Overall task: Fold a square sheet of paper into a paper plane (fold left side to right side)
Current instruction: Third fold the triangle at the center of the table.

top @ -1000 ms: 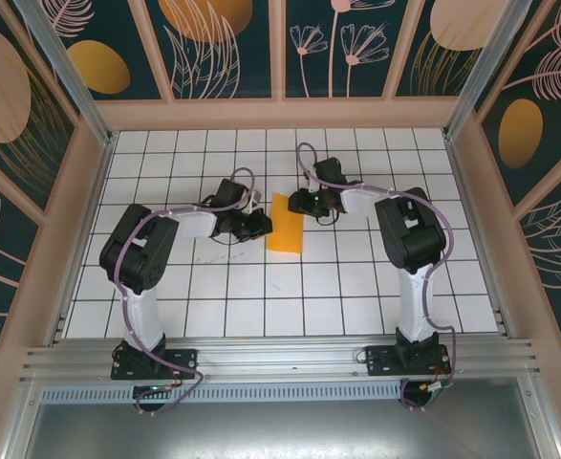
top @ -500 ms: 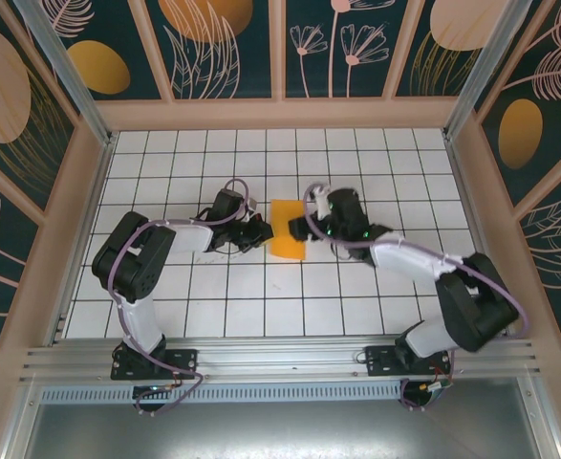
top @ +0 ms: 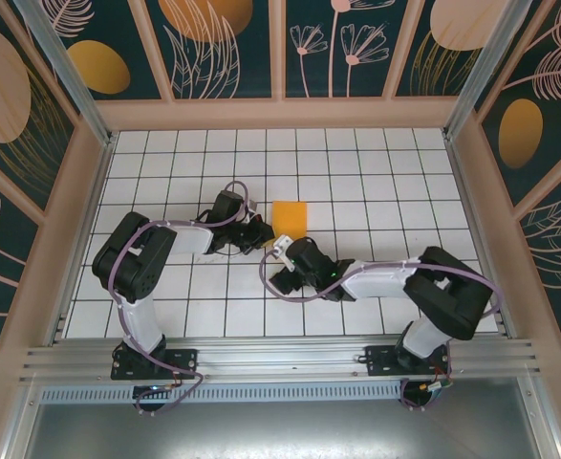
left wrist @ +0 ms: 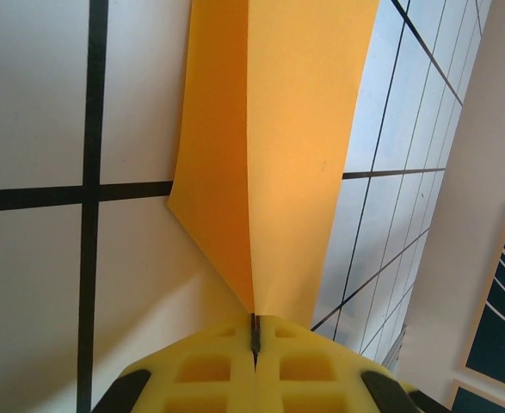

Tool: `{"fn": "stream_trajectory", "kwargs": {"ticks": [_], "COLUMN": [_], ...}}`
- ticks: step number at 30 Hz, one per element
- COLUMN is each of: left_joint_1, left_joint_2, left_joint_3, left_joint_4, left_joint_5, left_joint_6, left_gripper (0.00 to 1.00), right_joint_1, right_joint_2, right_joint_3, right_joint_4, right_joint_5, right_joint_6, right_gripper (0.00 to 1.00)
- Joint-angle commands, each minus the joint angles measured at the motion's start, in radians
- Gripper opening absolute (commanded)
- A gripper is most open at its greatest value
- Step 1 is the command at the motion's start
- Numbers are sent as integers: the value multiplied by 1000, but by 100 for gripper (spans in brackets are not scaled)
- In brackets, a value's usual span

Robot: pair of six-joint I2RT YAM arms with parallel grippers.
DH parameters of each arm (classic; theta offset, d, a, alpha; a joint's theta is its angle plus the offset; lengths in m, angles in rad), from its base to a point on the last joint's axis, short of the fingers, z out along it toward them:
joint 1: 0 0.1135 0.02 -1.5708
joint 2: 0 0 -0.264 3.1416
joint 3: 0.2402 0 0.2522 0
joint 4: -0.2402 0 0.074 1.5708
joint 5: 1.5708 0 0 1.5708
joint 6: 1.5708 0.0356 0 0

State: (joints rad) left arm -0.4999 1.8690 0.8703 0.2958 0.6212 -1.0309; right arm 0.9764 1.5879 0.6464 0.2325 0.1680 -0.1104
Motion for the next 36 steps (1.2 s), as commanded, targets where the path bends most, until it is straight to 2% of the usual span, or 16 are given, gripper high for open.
{"fn": "stream_trajectory", "kwargs": {"ticks": [1,5,8,12,15,20,24,28,30,33,36], "left_joint_1": [-8,-9,-9,-9,-9,-6,29,76,83,83,75], "left_joint_2": [-29,-28,-27,-27,-27,-50,-115,-149,-143,-74,7], "left_joint_3": [-1,2,1,1,2,23,40,76,134,220,308], "left_joint_4": [9,8,7,5,1,-60,-144,-215,-270,-312,-328], "left_joint_5": [17,19,19,19,14,-29,-77,-87,-88,-49,-10], "left_joint_6": [-7,-5,-5,-6,0,45,115,187,238,296,337], "left_gripper": [0,0,0,0,0,10,35,43,42,32,26], "right_joint_1": [2,1,1,-1,-3,-15,-35,-60,-75,-90,-109], "right_joint_2": [47,98,113,110,94,79,68,60,57,58,64], "right_joint_3": [65,119,146,152,144,139,134,127,127,128,133], "right_joint_4": [61,69,64,40,24,-15,-43,-47,-40,-26,-18], "right_joint_5": [73,84,71,55,44,-8,-77,-147,-189,-226,-257], "right_joint_6": [-76,-98,-104,-105,-100,-83,-55,-20,5,38,68], "right_gripper": [86,76,63,41,29,0,0,0,0,0,0]}}
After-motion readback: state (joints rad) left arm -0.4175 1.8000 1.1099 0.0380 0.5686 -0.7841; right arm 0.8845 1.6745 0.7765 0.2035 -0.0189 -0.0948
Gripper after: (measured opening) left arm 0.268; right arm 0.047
